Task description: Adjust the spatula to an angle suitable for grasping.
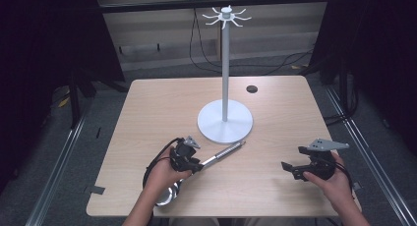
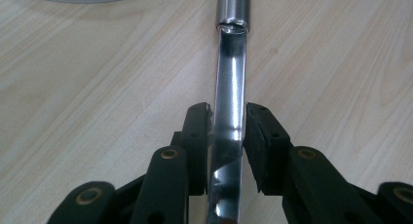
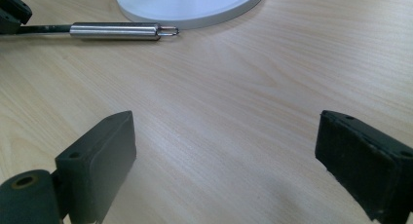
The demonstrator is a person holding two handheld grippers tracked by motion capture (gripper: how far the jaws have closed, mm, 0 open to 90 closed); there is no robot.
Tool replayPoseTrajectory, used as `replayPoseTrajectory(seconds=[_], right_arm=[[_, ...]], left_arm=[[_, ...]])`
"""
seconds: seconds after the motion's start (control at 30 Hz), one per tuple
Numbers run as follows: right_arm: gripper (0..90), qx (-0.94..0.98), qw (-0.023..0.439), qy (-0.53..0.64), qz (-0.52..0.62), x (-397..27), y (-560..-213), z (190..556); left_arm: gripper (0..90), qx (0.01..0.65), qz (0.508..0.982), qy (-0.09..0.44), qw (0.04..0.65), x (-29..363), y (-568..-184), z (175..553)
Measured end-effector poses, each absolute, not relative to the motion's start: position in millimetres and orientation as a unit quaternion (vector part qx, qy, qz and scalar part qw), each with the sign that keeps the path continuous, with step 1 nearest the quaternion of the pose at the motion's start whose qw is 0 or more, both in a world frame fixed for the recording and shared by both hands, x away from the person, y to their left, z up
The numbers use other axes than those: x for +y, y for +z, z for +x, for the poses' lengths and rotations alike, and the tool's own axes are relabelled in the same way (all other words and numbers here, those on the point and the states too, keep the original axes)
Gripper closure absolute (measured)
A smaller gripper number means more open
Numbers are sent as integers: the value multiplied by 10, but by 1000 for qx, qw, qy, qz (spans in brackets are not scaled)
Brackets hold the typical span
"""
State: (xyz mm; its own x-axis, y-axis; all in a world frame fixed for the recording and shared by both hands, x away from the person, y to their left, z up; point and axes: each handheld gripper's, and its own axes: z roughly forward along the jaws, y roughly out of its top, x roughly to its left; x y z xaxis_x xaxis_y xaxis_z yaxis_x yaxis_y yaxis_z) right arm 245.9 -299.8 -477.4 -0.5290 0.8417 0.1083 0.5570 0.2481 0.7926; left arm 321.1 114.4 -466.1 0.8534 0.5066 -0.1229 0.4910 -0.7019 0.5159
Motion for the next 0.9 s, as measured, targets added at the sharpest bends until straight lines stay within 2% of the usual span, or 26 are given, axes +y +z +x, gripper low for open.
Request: replayPoseTrajectory(seconds=[0.33, 0.9], right_arm=[[72, 770, 173, 412, 455, -2989, -4781, 2460], [72, 773, 170, 410, 453, -2982, -4796, 2468]], left_arm=[[626, 269, 930, 12, 250, 1127, -4653, 3213], [620, 249, 946, 12, 207, 1000, -4713, 3216]])
